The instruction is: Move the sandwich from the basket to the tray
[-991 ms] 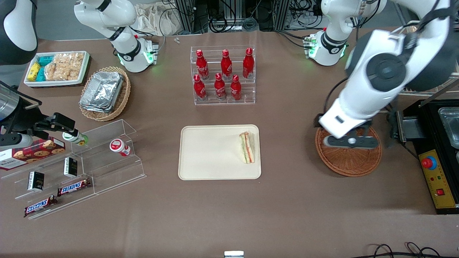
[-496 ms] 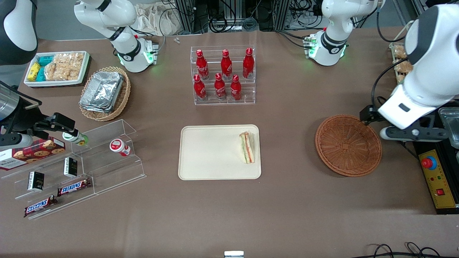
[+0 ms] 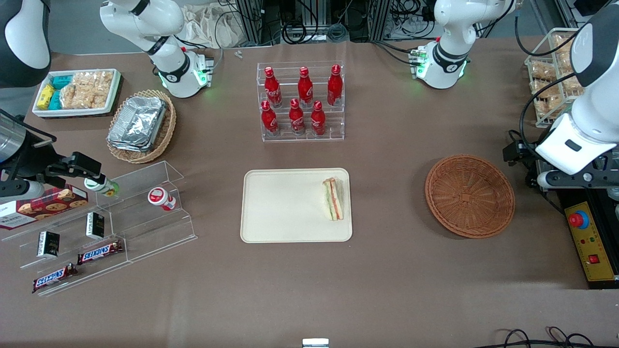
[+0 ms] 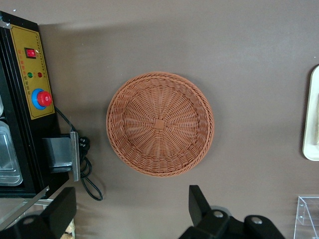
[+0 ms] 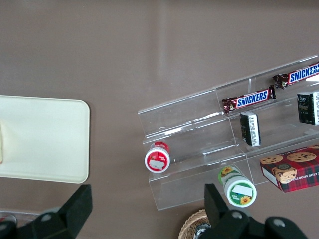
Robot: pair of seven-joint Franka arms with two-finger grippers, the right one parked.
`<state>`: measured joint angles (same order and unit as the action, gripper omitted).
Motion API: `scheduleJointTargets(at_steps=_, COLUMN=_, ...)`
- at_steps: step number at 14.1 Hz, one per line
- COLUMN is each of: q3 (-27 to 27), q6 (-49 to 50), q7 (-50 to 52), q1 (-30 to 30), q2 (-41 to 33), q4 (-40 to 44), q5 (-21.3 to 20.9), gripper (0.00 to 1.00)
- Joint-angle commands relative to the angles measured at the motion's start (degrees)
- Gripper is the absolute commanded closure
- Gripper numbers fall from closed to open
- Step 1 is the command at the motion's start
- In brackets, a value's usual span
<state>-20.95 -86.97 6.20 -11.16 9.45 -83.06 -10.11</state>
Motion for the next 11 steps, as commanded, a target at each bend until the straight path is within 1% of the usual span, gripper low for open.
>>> scheduleJointTargets(at_steps=1, q3=-0.4, q6=1.4, q7=-0.1, q1=-0.8, q2=-0.4, q4=0.6, q5=0.4, gripper=0.00)
scheduleJointTargets(at_steps=3, q3=0.7, q6=1.4, q7=0.0, q1=-0.7, q2=-0.5, q4=0.5, q5=0.1, gripper=0.00)
scheduleJointTargets(at_steps=6, q3=2.5, q6=1.4, q7=0.0, q1=-0.8, q2=-0.7, q4=0.5, q5=0.8, gripper=0.00)
scheduleJointTargets(at_steps=7, q3=2.9, q6=1.4, q7=0.0, q1=-0.9, q2=-0.7, q4=0.5, q5=1.3, gripper=0.00)
scheduleJointTargets(at_steps=8, q3=3.9, q6=1.4, q7=-0.6, q1=-0.6, q2=-0.8, q4=0.4, q5=2.7, gripper=0.00)
scheduleJointTargets(at_steps=9, q3=6.4, q6=1.4, q7=-1.1, q1=0.3, q2=-1.1, q4=0.3, q5=3.7, gripper=0.00)
scheduleJointTargets(at_steps=10, q3=9.9, q6=1.3, q7=-2.2, q1=3.1, q2=-1.8, q4=0.1, q5=5.4, gripper=0.00)
scheduleJointTargets(at_steps=11, q3=14.7, q6=1.3, q7=-4.9, q1=6.6, q2=-2.1, q4=0.0, q5=6.5, gripper=0.00)
